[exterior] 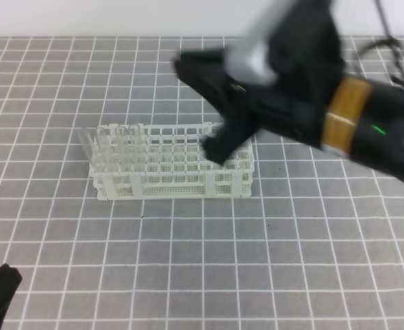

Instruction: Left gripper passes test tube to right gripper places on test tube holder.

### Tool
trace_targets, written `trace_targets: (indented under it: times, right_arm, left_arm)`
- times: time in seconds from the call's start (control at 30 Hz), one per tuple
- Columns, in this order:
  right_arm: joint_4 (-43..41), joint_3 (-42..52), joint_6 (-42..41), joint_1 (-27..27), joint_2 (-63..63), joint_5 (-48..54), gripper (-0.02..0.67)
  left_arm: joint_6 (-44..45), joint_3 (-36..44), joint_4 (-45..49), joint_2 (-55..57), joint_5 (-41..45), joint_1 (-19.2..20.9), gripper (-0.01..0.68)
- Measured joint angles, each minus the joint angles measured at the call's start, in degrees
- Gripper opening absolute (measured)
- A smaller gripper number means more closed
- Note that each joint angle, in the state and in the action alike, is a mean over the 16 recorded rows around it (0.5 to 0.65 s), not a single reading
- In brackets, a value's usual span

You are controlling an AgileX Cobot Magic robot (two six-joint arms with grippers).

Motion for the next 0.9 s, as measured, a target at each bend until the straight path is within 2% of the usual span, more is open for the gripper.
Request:
trace_targets:
  times: [0.3,0.6,0.73,0.9]
  right_arm:
    - [-0.2,14.6,2.0,0.0,-12.3,10.1,-0.012]
    - [0.0,20.4,3.6,-0.4,-14.2,21.0,-0.013]
    - [0.1,22.0,4.3,-2.5,-15.2,23.0,-0.013]
    - [0.2,25.7,5.2,-8.4,-18.9,21.7,-0.013]
  left_arm:
    - [0.0,0.1,0.0,0.1,-0.1,0.0,0.0]
    - [0.0,0.0,0.0,0.0,0.0,0.0,-0.001]
    - [0.0,-0.1,0.0,0.0,0.1,0.0,-0.001]
    - [0.0,0.0,0.0,0.0,0.2,0.0,0.0]
